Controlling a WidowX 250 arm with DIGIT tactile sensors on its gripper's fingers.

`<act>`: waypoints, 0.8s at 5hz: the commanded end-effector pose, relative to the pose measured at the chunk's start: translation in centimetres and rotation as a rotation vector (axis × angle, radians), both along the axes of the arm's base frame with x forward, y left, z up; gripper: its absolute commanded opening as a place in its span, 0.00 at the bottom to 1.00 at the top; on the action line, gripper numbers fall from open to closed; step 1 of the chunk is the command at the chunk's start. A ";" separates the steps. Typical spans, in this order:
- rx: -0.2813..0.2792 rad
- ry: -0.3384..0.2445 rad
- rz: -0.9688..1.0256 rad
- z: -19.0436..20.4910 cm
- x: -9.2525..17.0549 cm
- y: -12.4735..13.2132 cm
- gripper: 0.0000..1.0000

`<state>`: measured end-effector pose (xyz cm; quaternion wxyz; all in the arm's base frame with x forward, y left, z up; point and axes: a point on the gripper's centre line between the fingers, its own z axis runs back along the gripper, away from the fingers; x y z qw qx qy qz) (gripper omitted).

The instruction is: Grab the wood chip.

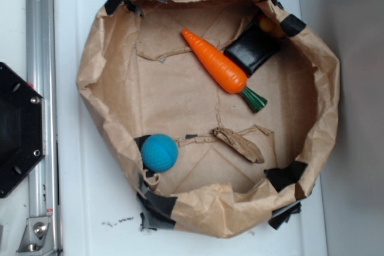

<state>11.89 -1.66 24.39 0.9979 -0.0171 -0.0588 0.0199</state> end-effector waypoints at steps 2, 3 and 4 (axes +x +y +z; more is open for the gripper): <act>0.142 0.049 0.022 -1.8 5.0 -0.5 1.00; 0.203 0.062 0.033 -3.9 10.0 1.3 1.00; 0.171 0.069 -0.152 -7.1 12.8 0.7 1.00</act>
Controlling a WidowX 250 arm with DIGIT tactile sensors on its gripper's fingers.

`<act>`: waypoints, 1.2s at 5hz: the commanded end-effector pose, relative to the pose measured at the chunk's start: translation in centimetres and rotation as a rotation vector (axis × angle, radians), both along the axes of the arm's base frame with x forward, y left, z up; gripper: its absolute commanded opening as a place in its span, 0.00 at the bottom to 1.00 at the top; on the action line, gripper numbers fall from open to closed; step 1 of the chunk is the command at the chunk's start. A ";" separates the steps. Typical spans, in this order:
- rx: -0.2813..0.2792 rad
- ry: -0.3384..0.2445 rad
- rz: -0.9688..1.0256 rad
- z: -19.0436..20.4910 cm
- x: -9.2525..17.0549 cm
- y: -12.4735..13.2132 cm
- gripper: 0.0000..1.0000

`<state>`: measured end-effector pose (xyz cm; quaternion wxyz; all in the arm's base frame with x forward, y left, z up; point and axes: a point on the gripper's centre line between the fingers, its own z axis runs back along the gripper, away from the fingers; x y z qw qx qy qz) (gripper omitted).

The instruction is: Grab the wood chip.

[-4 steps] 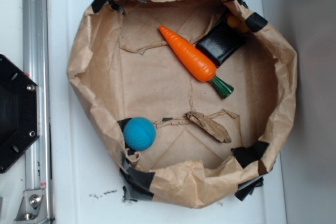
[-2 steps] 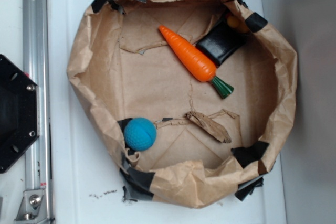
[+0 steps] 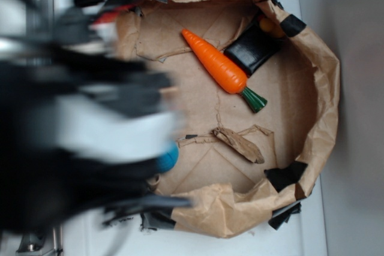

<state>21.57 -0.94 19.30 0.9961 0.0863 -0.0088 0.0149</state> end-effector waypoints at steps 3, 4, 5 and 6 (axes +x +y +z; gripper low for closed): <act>-0.108 -0.072 -0.274 -4.0 3.4 0.2 1.00; -0.108 -0.072 -0.274 -4.0 3.4 0.2 1.00; -0.130 -0.075 -0.326 -6.3 5.3 -0.3 1.00; -0.136 -0.051 -0.372 -8.1 6.4 -1.1 1.00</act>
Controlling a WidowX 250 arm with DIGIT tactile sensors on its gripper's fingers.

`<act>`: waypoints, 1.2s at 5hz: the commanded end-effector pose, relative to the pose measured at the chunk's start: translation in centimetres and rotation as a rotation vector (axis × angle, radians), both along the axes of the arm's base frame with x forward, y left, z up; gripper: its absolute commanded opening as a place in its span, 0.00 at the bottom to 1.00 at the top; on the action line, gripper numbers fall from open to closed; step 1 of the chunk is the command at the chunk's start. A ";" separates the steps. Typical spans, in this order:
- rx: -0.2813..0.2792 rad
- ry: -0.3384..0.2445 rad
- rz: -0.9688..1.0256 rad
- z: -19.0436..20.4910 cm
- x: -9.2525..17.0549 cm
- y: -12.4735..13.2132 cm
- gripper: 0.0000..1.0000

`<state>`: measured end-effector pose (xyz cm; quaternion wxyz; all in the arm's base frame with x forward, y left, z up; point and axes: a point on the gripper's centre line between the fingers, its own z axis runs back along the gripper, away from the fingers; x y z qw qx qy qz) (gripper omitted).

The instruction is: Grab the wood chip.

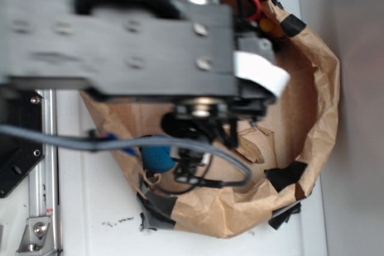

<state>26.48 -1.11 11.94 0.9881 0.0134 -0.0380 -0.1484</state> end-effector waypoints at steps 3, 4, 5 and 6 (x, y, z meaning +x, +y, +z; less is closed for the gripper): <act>0.003 0.028 -0.201 -7.0 3.3 -5.5 1.00; 0.029 0.038 -0.174 -7.5 3.6 -5.5 1.00; 0.022 0.059 -0.116 -8.0 4.1 -4.5 0.00; 0.057 0.078 -0.072 -8.5 4.2 -3.9 0.00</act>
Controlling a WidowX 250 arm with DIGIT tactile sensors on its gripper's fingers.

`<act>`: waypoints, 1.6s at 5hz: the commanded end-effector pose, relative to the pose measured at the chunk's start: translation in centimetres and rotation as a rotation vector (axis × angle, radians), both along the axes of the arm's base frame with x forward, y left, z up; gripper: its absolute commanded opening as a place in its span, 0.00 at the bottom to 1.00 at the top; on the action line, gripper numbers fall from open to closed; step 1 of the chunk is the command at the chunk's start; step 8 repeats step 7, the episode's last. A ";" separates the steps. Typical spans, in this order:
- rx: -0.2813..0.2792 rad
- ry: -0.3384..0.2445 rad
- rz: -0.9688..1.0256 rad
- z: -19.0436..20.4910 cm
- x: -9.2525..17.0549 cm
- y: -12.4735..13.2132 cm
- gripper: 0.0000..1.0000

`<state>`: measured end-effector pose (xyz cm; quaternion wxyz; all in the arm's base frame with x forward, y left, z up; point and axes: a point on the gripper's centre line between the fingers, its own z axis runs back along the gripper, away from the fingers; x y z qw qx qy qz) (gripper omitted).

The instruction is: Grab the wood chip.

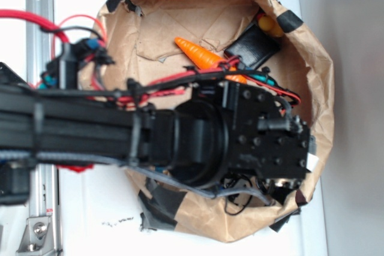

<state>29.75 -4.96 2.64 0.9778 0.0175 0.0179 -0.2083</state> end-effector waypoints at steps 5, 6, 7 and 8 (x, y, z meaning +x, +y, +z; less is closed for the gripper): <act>-0.087 -0.211 0.520 17.7 -4.8 3.6 0.00; -0.004 -0.176 0.596 16.6 -4.5 3.2 0.00; 0.067 -0.173 0.576 15.6 -4.4 3.0 0.00; 0.067 -0.173 0.576 15.6 -4.4 3.0 0.00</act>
